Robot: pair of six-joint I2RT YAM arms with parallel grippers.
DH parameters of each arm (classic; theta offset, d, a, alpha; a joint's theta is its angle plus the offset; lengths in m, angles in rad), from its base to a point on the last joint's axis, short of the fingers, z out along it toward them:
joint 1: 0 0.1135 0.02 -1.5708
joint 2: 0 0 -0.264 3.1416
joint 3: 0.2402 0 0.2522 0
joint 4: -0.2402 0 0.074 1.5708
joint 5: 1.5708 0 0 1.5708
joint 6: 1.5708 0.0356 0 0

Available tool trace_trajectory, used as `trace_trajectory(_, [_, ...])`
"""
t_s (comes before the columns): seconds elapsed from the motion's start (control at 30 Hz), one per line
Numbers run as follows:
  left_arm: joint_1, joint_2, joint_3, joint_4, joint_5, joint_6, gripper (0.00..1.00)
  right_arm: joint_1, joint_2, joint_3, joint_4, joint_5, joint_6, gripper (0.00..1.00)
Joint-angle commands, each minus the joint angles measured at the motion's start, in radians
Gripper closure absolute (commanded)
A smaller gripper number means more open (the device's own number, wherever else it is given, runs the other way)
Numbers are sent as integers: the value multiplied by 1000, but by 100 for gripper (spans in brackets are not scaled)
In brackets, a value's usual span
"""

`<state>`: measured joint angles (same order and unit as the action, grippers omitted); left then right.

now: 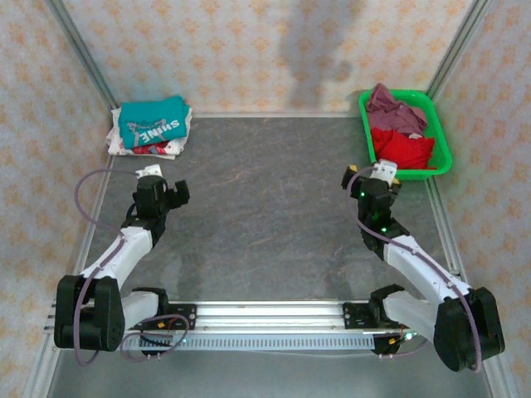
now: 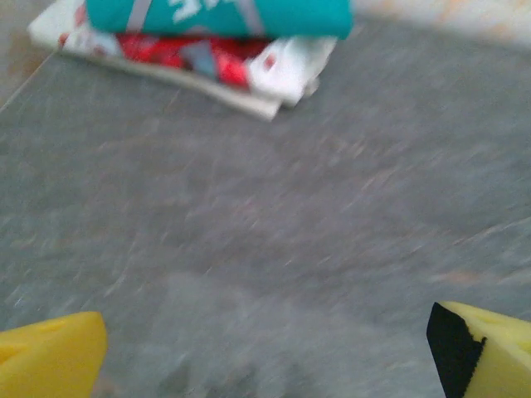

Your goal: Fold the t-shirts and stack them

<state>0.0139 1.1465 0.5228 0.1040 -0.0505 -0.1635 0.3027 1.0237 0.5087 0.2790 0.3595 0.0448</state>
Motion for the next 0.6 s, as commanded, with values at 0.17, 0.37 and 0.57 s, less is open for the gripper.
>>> trace_trajectory(0.17, [0,90,-50,286,-86,84,0,-122,92,-96,160,-24,14,1])
trace_trajectory(0.37, [-6,232,-69,489,-35,108,0,-185,252,-125,346,-73,-27,1])
trace_trajectory(0.57, [-15,314,-107,621,10,144,0,-241,360,-112,454,-210,-89,1])
